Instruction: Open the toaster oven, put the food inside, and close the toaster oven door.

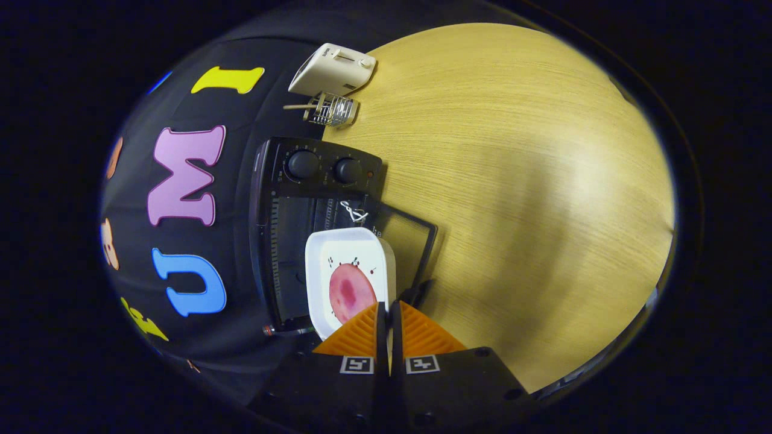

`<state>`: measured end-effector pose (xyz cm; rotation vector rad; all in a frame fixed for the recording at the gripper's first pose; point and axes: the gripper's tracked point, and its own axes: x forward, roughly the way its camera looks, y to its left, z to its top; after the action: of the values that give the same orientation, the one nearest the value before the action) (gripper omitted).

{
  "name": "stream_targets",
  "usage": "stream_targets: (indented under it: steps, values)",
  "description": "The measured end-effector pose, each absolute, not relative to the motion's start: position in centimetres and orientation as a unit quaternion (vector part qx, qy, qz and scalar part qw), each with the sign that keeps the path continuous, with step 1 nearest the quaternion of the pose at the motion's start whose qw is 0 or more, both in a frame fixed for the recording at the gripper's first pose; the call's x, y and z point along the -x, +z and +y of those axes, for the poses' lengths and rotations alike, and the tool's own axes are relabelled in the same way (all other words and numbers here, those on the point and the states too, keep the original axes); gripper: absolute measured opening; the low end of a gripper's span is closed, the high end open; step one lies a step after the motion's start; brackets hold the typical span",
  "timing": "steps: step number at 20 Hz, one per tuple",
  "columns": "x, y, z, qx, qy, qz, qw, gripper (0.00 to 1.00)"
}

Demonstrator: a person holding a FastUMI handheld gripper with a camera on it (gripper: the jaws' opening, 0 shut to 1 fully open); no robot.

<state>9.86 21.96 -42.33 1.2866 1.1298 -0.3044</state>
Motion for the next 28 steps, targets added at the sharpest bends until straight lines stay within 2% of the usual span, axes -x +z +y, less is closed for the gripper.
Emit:
stream_targets:
  steps: [5,12,20,23,25,28]
  values:
    - [-13.7,-43.5,25.5,-0.586,-0.188,0.459,0.641,0.05]
    - [-18.6,-46.2,29.2,-0.599,-0.228,0.432,0.635,0.05]
    - [-21.2,-47.2,30.6,-0.607,-0.236,0.418,0.633,0.06]
    - [-21.2,-47.0,31.1,-0.614,-0.221,0.424,0.628,0.10]
    - [-20.7,-46.4,31.5,-0.614,-0.207,0.431,0.628,0.17]
    - [-19.5,-45.5,31.9,-0.608,-0.186,0.450,0.626,0.50]
